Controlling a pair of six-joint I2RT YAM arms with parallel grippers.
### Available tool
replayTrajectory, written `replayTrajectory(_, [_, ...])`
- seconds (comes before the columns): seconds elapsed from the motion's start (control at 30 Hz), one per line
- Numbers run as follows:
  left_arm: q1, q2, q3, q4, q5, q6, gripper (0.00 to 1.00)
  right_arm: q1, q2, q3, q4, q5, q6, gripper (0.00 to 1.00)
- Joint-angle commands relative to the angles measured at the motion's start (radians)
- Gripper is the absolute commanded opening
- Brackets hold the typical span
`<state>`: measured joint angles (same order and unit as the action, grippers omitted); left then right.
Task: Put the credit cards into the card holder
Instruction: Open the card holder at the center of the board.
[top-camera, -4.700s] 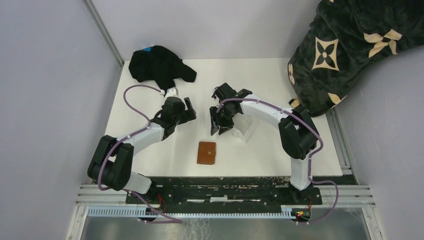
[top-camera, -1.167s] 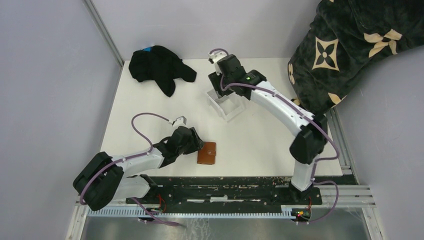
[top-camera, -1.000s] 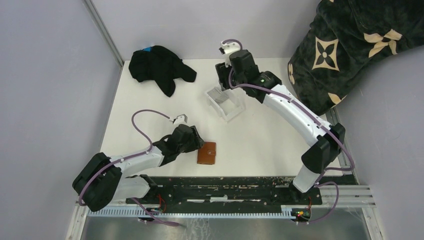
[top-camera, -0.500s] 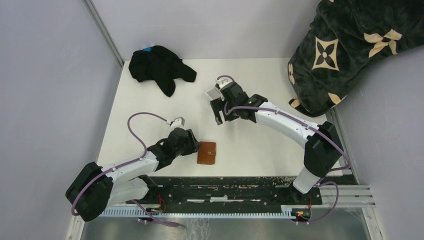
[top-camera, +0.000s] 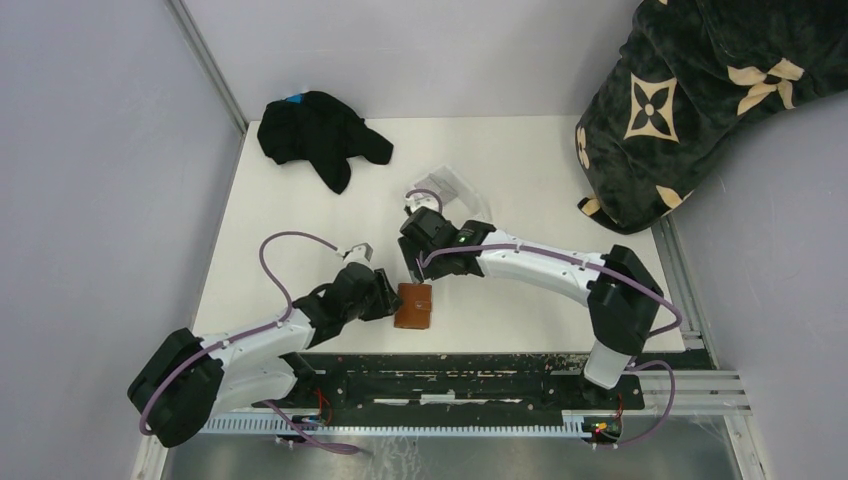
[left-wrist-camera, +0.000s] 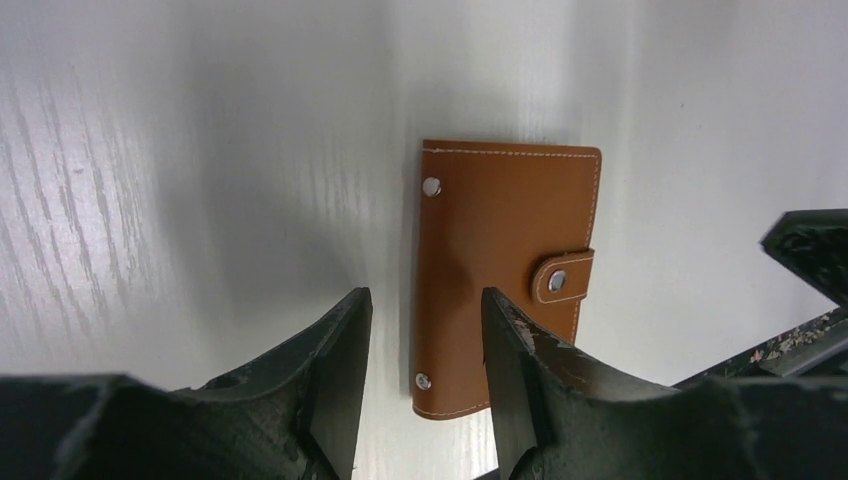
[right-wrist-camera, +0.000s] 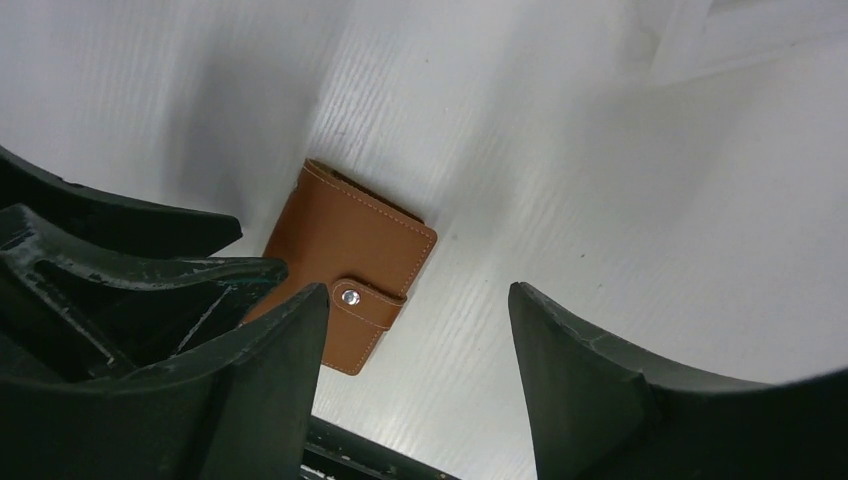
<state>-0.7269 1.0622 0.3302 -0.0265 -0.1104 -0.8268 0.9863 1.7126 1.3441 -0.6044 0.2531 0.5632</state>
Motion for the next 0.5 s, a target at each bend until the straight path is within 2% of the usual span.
replayTrajectory(0.0, [-0.006,-0.018,-0.022,0.027,0.034,0.025,0.51,0.034,0.051,0.022,-0.024,0.051,0.090,0.72])
replayTrajectory(0.13, [-0.011,-0.015,-0.040,0.034,0.038,0.007,0.50,0.059,0.083,0.028,-0.038,0.048,0.118,0.70])
replayTrajectory(0.47, [-0.039,0.040,-0.079,0.117,0.043,-0.098,0.39,0.111,0.116,0.031,-0.084,0.066,0.187,0.67])
